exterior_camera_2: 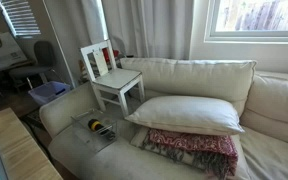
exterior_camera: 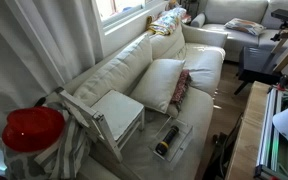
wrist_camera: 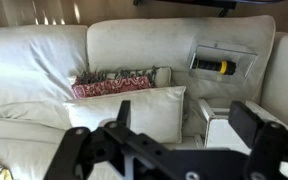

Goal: Put the black torch on the pillow

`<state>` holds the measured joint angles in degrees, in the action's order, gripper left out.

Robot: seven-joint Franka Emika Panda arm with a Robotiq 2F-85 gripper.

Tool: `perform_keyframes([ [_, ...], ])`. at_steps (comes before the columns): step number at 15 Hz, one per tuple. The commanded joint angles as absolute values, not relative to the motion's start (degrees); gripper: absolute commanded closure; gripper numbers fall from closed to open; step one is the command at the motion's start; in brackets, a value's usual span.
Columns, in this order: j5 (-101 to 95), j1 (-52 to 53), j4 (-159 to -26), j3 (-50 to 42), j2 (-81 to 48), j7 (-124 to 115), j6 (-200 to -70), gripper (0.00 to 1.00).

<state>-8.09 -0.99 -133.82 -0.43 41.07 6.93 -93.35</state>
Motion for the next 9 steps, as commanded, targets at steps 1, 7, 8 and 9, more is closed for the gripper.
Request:
perform_keyframes([
  [1,-8.39,-0.29,-133.7,-0.89,41.02,6.57,-93.2,0.0],
  [7,-7.54,1.38,-134.56,-0.48,39.55,8.41,-93.6,0.0],
  [8,-6.09,2.69,-135.79,0.15,38.17,8.82,-94.0,0.0],
  [9,-3.64,4.59,-137.88,0.44,37.35,9.77,-95.63,0.0],
])
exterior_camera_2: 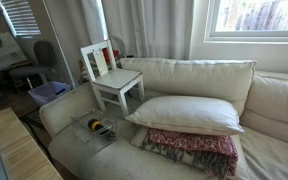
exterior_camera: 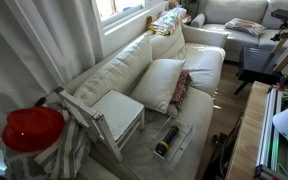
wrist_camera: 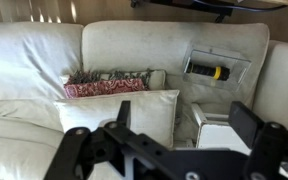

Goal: Put the black torch on the pillow

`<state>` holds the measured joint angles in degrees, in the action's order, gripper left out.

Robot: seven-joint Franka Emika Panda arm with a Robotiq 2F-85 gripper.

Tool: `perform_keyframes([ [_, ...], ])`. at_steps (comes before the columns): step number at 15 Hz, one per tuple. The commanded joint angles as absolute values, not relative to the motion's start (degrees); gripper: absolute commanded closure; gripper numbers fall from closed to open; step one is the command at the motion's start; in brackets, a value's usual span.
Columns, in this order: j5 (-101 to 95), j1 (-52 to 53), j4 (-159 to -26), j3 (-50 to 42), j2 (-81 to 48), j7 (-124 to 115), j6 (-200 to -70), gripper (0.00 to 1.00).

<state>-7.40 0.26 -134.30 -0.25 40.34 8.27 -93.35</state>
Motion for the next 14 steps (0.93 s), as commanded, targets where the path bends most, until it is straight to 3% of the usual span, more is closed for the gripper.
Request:
perform_keyframes([
  [1,-1.55,6.21,-140.2,1.17,36.82,10.02,-97.91,0.0],
  [11,17.53,20.08,-151.43,6.99,12.12,25.43,-121.86,0.0],
  [12,14.76,17.8,-152.37,6.98,19.61,21.4,-117.76,0.0],
  [14,16.28,18.91,-152.28,8.14,14.29,23.42,-121.07,0.0],
])
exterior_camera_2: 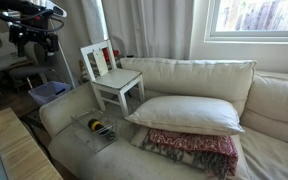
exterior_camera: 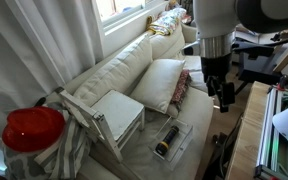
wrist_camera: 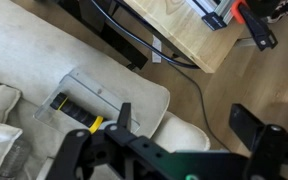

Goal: Put the black torch on the pillow

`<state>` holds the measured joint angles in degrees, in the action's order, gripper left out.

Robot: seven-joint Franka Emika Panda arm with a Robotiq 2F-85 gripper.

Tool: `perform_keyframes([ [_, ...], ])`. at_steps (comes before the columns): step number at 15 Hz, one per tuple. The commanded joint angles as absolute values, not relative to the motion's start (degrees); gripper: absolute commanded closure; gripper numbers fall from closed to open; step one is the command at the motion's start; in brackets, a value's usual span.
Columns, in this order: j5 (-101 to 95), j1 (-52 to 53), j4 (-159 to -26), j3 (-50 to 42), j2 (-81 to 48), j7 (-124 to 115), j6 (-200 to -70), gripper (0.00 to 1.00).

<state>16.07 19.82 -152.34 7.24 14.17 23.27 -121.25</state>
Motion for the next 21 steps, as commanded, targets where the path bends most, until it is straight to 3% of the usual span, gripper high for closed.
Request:
perform_keyframes([
  [1,16.51,18.94,-151.9,8.35,12.68,23.93,-121.56,0.0],
  [7,21.44,19.73,-150.03,7.75,3.02,32.93,-126.63,0.0],
  [14,38.06,14.16,-147.37,15.55,-18.62,60.49,-160.51,0.0],
  [16,45.07,6.77,-142.69,24.91,-23.65,69.1,-163.02,0.0],
  [17,37.65,10.34,-147.9,20.3,-17.79,60.17,-161.53,0.0],
  [21,41.6,6.32,-142.94,25.25,-23.23,65.69,-162.62,0.0],
])
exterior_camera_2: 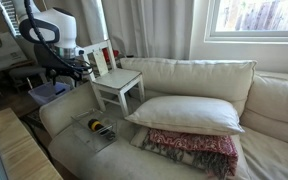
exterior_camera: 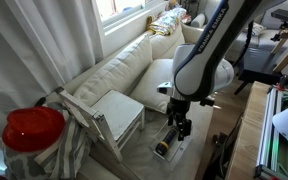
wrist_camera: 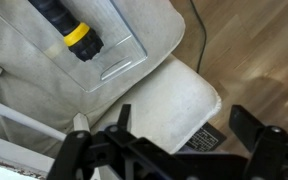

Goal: Put the black torch on the pillow

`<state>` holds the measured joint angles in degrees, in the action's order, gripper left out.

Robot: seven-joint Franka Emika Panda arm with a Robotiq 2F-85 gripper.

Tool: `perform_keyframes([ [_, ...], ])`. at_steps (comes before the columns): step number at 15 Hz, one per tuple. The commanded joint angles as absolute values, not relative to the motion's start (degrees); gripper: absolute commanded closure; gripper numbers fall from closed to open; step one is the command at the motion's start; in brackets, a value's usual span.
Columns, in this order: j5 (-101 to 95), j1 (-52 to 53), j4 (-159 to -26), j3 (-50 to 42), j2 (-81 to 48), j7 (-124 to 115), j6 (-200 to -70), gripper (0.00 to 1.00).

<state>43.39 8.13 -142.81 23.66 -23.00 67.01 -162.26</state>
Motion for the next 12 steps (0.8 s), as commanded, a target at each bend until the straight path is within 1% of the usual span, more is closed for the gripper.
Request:
perform_keyframes([
  [1,41.64,6.09,-142.76,25.34,-23.36,65.86,-162.62,0.0],
  [5,41.71,5.93,-142.69,25.49,-23.37,66.0,-162.6,0.0],
  [7,37.32,7.46,-140.46,23.37,-28.9,66.26,-164.07,0.0],
  [8,37.06,5.88,-139.32,24.65,-31.56,68.73,-165.5,0.0],
  [12,24.81,6.58,-136.86,22.56,-41.75,63.93,-176.76,0.0],
])
